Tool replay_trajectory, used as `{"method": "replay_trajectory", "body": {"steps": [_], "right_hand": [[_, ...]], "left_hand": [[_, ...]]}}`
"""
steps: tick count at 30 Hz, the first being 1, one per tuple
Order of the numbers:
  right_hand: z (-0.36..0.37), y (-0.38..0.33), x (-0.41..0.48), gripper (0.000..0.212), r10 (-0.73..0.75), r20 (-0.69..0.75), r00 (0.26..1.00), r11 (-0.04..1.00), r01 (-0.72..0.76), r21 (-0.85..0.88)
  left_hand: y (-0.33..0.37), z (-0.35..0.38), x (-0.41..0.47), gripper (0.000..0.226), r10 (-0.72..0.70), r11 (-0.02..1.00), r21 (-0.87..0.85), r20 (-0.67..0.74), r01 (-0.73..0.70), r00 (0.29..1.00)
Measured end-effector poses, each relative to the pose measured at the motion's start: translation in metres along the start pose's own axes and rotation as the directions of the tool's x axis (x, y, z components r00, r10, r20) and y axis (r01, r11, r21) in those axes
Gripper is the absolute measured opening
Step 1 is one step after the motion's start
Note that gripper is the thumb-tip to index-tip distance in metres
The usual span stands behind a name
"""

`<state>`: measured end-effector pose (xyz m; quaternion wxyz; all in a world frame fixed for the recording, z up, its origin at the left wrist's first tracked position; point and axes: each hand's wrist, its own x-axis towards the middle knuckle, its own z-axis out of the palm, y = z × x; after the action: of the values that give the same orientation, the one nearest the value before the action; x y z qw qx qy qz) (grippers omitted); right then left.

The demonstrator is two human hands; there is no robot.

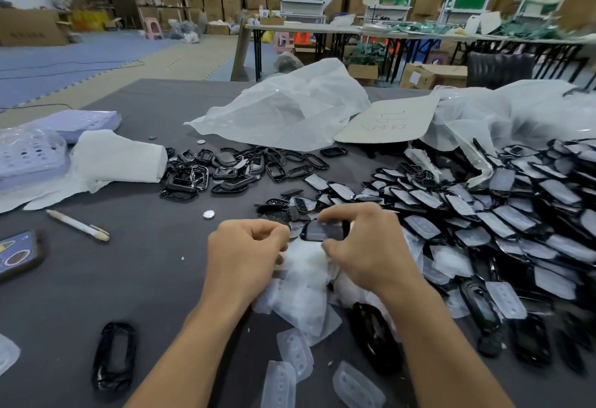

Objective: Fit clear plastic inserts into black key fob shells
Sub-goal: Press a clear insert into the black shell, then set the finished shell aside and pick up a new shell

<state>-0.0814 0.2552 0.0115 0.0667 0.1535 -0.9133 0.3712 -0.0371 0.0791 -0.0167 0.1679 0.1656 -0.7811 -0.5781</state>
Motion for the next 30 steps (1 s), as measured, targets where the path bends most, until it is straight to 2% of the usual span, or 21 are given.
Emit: {"method": "replay_trajectory", "body": {"steps": [2,4,5,6,8,11,13,16,19,22,26,30], "right_hand": [[-0.024,0.02,0.009,0.041,0.119,-0.191,0.974,0.984,-0.141,-0.109],[-0.045,0.036,0.015,0.064,0.228,-0.374,0.899,0.921,-0.325,-0.218],[-0.048,0.04,0.015,0.078,0.263,-0.388,0.883,0.895,-0.373,-0.245],[-0.047,0.041,0.014,0.086,0.269,-0.367,0.891,0.89,-0.375,-0.259],[-0.03,0.032,0.012,0.085,0.211,-0.303,0.929,0.921,-0.293,-0.258],[0.011,0.008,0.006,0.064,0.026,-0.17,0.985,0.981,-0.057,-0.184],[0.032,-0.005,0.002,0.049,-0.052,-0.05,0.997,0.993,0.047,-0.107],[0.049,-0.012,-0.003,0.031,-0.097,0.108,0.989,0.989,0.108,-0.105],[0.051,-0.011,-0.002,0.025,-0.094,0.16,0.983,0.987,0.114,-0.117],[0.048,-0.011,0.0,0.019,-0.06,0.104,0.993,0.996,0.066,-0.059],[0.049,-0.01,0.0,0.015,-0.039,0.063,0.997,0.999,0.038,0.015],[0.051,-0.01,0.001,0.011,-0.045,0.052,0.998,0.999,0.045,-0.001]], "left_hand": [[0.001,0.0,-0.001,0.021,0.044,0.999,0.016,-0.054,-0.044,0.998],[0.001,-0.002,0.0,0.021,0.077,0.995,0.072,-0.112,-0.07,0.991],[0.001,-0.004,0.0,0.02,0.081,0.992,0.103,-0.144,-0.067,0.986],[0.001,-0.006,0.002,0.018,0.082,0.988,0.142,-0.176,-0.057,0.981],[0.001,-0.009,0.004,0.017,0.091,0.968,0.246,-0.197,-0.04,0.976],[-0.002,-0.009,0.005,0.02,0.041,0.939,0.341,-0.008,-0.036,0.999],[-0.005,-0.007,0.004,0.019,0.041,0.893,0.437,0.152,-0.104,0.987],[-0.006,-0.004,0.004,0.022,0.062,0.879,0.453,0.206,-0.151,0.977],[-0.004,-0.004,0.002,0.039,0.066,0.862,0.489,0.152,-0.133,0.986],[-0.004,0.0,0.002,0.039,0.103,0.866,0.482,0.092,-0.135,0.99],[-0.001,-0.002,0.004,0.037,0.094,0.952,0.292,0.01,-0.093,0.995],[-0.007,-0.01,0.014,0.025,0.053,0.987,0.159,-0.174,-0.025,0.983]]}}
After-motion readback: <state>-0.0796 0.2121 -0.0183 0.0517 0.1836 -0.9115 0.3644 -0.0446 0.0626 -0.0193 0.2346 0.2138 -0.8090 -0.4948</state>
